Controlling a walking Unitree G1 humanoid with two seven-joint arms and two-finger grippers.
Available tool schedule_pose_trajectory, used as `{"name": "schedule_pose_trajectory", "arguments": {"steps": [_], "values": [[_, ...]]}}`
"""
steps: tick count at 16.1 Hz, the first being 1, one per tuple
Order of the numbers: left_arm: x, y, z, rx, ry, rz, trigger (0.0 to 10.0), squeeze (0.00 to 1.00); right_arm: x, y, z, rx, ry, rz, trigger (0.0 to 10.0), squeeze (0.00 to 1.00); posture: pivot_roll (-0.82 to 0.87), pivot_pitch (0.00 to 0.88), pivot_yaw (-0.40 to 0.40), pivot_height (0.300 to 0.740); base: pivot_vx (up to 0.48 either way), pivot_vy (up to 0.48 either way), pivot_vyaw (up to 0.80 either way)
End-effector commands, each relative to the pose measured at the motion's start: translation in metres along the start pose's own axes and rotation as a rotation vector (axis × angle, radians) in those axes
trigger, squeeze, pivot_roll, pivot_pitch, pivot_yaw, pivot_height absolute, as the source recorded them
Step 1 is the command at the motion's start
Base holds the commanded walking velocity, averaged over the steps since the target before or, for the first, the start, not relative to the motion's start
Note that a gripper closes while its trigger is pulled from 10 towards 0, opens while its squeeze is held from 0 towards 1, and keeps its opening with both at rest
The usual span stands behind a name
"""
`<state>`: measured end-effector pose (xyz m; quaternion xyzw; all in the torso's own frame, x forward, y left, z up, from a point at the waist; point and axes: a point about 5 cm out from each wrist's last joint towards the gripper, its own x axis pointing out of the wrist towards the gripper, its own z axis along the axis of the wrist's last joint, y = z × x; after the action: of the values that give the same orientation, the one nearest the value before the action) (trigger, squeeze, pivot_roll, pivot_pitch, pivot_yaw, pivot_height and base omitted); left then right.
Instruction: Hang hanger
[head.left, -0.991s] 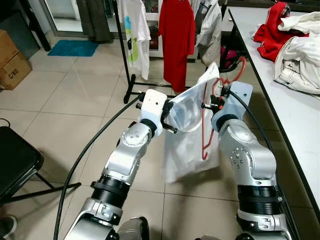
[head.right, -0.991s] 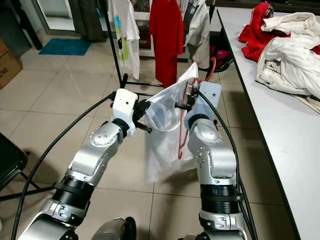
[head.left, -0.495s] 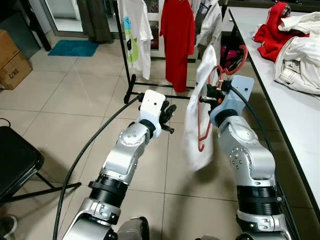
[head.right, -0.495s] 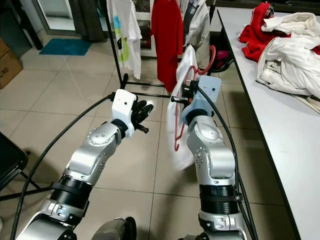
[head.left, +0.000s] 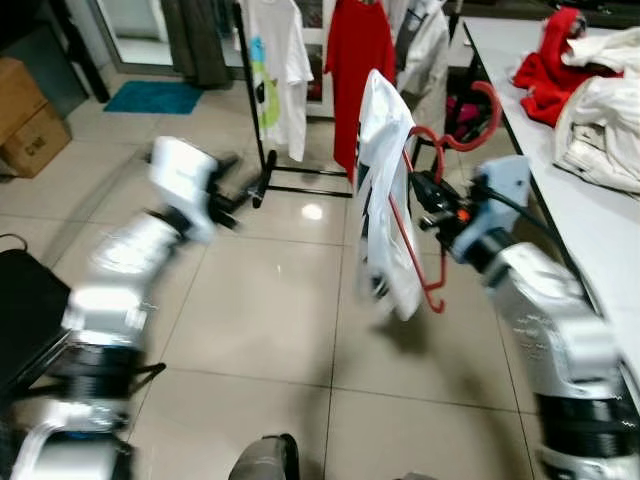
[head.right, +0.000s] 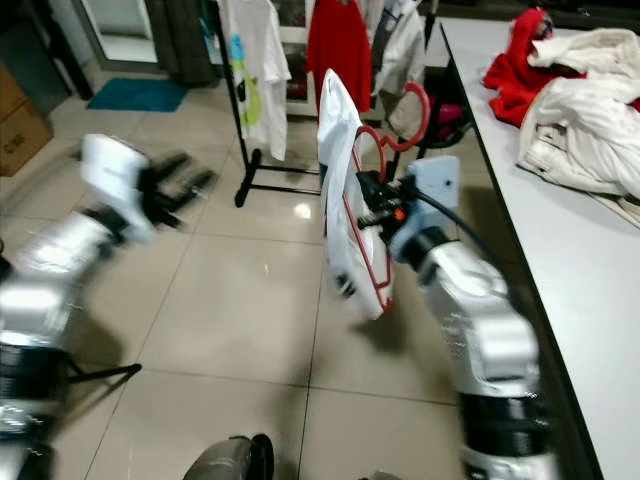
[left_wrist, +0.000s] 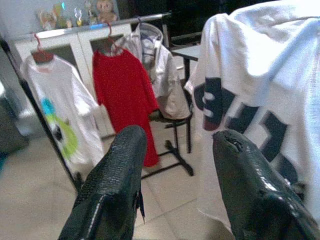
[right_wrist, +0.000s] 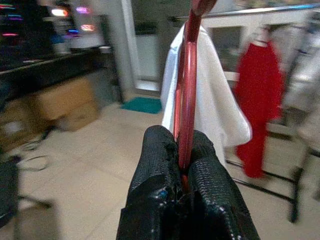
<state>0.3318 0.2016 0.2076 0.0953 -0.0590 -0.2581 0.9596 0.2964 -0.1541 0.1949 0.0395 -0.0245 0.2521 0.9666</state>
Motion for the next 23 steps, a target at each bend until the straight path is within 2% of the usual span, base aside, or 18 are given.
{"name": "schedule_pose_trajectory", "arguments": {"steps": [1, 2, 3, 4, 5, 6, 7, 10, 12, 14, 16, 17, 18, 19, 23], "values": [[-0.002, 0.011, 0.018, 0.035, -0.056, -0.003, 10.0, 1.0, -0.005, 0.004, 0.016, -0.003, -0.065, 0.086, 10.0, 0.0, 0.07, 0.042, 0.036, 0.74, 0.0, 0.0, 0.0], [-0.008, 0.03, 0.033, 0.058, -0.078, 0.012, 10.0, 1.0, -0.012, 0.007, 0.018, -0.002, -0.056, 0.19, 10.0, 0.0, 0.07, 0.042, 0.036, 0.74, 0.0, 0.0, 0.0], [-0.013, 0.042, 0.044, 0.066, -0.086, -0.015, 10.0, 0.67, -0.018, 0.008, 0.019, -0.013, -0.036, 0.273, 10.0, 0.0, 0.08, 0.043, 0.037, 0.74, 0.0, 0.0, 0.0], [-0.018, 0.045, 0.047, 0.093, -0.062, -0.09, 10.0, 0.0, -0.023, 0.01, 0.019, -0.026, -0.011, 0.335, 10.0, 0.0, 0.08, 0.043, 0.037, 0.74, 0.0, 0.0, 0.0], [-0.019, 0.045, 0.047, 0.106, -0.05, -0.113, 10.0, 0.0, -0.023, 0.011, 0.018, -0.03, -0.004, 0.354, 10.0, 0.0, 0.08, 0.043, 0.037, 0.74, 0.0, 0.0, 0.0], [-0.023, 0.046, 0.044, 0.126, -0.005, -0.189, 10.0, 0.0, -0.029, 0.014, 0.018, -0.039, 0.03, 0.425, 10.0, 0.0, 0.08, 0.043, 0.04, 0.74, 0.0, 0.0, 0.0], [-0.025, 0.051, 0.043, 0.142, 0.018, -0.216, 10.0, 0.0, -0.034, 0.017, 0.019, -0.051, 0.058, 0.49, 10.0, 0.0, 0.08, 0.044, 0.041, 0.74, 0.0, 0.0, 0.0], [-0.03, 0.059, 0.039, 0.105, 0.063, -0.294, 10.0, 0.0, -0.04, 0.016, 0.027, -0.068, 0.079, 0.562, 10.0, 0.0, 0.07, 0.043, 0.043, 0.74, 0.0, 0.0, 0.0], [-0.034, 0.065, 0.027, 0.067, 0.124, -0.32, 10.0, 0.0, -0.044, 0.018, 0.032, -0.077, 0.087, 0.609, 10.0, 0.0, 0.07, 0.043, 0.043, 0.74, 0.0, 0.0, 0.0], [-0.037, 0.059, 0.01, 0.036, 0.185, -0.409, 10.0, 0.0, -0.047, 0.022, 0.038, -0.067, 0.084, 0.667, 10.0, 0.0, 0.07, 0.045, 0.035, 0.74, 0.0, 0.0, 0.0], [-0.036, 0.056, 0.002, 0.023, 0.206, -0.455, 10.0, 0.0, -0.048, 0.025, 0.042, -0.067, 0.082, 0.698, 10.0, 0.0, 0.07, 0.046, 0.035, 0.74, 0.0, 0.0, 0.0], [-0.036, 0.056, 0.002, 0.019, 0.205, -0.46, 8.6, 0.0, -0.048, 0.026, 0.043, -0.067, 0.082, 0.701, 10.0, 0.0, 0.07, 0.046, 0.035, 0.74, 0.0, 0.0, 0.0], [-0.035, 0.056, 0.001, 0.011, 0.202, -0.473, 3.6, 0.0, -0.049, 0.027, 0.044, -0.067, 0.086, 0.715, 10.0, 0.0, 0.07, 0.048, 0.035, 0.74, 0.0, 0.0, 0.0], [-0.033, 0.054, -0.002, 0.005, 0.202, -0.491, 0.0, 0.0, -0.05, 0.028, 0.044, -0.065, 0.09, 0.725, 10.0, 0.0, 0.07, 0.05, 0.036, 0.74, 0.0, 0.0, 0.0], [-0.03, 0.047, -0.006, 0.005, 0.192, -0.541, 0.0, 0.0, -0.05, 0.03, 0.043, -0.057, 0.092, 0.731, 10.0, 0.0, 0.07, 0.052, 0.041, 0.74, 0.0, 0.0, 0.0]]}}
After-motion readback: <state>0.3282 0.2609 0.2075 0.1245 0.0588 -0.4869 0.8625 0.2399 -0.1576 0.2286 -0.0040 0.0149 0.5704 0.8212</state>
